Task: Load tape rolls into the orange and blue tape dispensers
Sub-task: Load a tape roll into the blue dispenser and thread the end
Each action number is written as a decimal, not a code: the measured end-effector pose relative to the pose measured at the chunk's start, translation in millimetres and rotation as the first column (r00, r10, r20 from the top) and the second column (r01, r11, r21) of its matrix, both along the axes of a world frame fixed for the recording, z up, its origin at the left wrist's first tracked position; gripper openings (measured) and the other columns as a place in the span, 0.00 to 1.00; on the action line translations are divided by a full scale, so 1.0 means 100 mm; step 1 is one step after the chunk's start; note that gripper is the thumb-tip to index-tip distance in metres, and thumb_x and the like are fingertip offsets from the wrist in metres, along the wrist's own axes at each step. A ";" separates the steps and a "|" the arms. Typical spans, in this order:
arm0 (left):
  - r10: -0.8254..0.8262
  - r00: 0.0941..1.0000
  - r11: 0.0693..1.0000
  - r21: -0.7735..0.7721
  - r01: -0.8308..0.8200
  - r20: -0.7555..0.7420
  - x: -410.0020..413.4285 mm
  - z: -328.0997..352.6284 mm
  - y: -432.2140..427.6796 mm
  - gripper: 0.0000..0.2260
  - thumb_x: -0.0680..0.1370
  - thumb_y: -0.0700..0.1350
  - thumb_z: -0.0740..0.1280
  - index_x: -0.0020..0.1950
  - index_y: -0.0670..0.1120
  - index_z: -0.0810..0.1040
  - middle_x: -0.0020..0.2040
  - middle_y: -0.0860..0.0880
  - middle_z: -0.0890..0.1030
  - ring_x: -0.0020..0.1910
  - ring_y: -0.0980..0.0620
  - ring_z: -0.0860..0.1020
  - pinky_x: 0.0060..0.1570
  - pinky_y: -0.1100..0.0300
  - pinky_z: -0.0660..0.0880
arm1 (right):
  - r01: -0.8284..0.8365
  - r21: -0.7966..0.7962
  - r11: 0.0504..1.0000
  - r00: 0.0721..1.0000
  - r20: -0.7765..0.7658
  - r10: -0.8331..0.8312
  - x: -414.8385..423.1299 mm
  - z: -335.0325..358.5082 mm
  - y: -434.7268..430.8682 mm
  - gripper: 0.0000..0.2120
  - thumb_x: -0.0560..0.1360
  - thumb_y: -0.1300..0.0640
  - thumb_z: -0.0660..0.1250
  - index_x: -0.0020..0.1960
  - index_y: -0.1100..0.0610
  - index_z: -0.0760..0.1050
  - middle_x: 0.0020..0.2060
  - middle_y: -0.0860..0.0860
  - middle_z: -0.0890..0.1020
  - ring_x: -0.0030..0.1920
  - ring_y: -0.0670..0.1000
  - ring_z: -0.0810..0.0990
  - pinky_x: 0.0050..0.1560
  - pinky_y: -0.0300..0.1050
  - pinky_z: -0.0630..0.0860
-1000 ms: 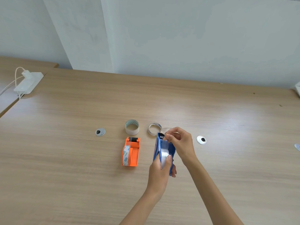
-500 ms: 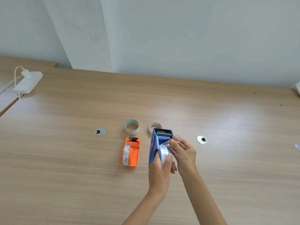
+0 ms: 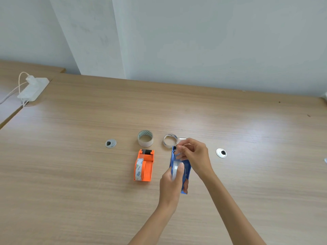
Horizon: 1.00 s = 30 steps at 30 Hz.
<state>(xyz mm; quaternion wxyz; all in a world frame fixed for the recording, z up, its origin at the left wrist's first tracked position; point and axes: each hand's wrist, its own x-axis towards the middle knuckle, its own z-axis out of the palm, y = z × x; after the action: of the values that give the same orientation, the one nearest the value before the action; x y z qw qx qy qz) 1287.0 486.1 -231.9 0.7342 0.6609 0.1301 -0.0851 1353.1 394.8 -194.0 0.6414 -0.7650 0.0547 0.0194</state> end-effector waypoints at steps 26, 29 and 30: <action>0.198 0.967 0.965 0.139 -0.221 0.160 0.03 -0.10 -0.14 0.12 0.78 0.50 0.66 0.36 0.45 0.74 0.23 0.50 0.74 0.23 0.55 0.72 0.28 0.61 0.71 | 0.398 -0.064 0.915 0.917 0.053 -0.395 0.00 -0.25 0.02 0.05 0.71 0.65 0.70 0.39 0.57 0.79 0.35 0.49 0.83 0.32 0.42 0.81 0.39 0.34 0.78; 0.221 0.960 0.959 0.142 -0.246 0.171 0.05 -0.07 -0.16 0.11 0.78 0.50 0.65 0.37 0.47 0.74 0.24 0.51 0.74 0.24 0.56 0.72 0.28 0.64 0.71 | 0.397 -0.110 0.911 0.917 0.088 -0.389 -0.02 -0.28 0.04 0.05 0.71 0.64 0.71 0.39 0.56 0.78 0.33 0.48 0.82 0.35 0.46 0.80 0.40 0.38 0.77; 0.224 0.959 0.958 0.139 -0.249 0.172 0.06 -0.06 -0.16 0.11 0.78 0.50 0.65 0.37 0.48 0.74 0.25 0.51 0.75 0.24 0.56 0.73 0.27 0.65 0.71 | 0.401 -0.117 0.909 0.915 0.095 -0.391 -0.02 -0.29 0.05 0.05 0.71 0.64 0.71 0.39 0.56 0.78 0.34 0.47 0.82 0.34 0.45 0.80 0.40 0.39 0.77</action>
<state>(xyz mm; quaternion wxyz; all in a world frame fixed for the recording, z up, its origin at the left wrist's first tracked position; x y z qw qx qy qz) 1292.9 469.9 -238.4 0.6918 0.7017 0.1574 0.0657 1350.6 399.8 -223.1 0.5807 -0.7795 0.1875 -0.1415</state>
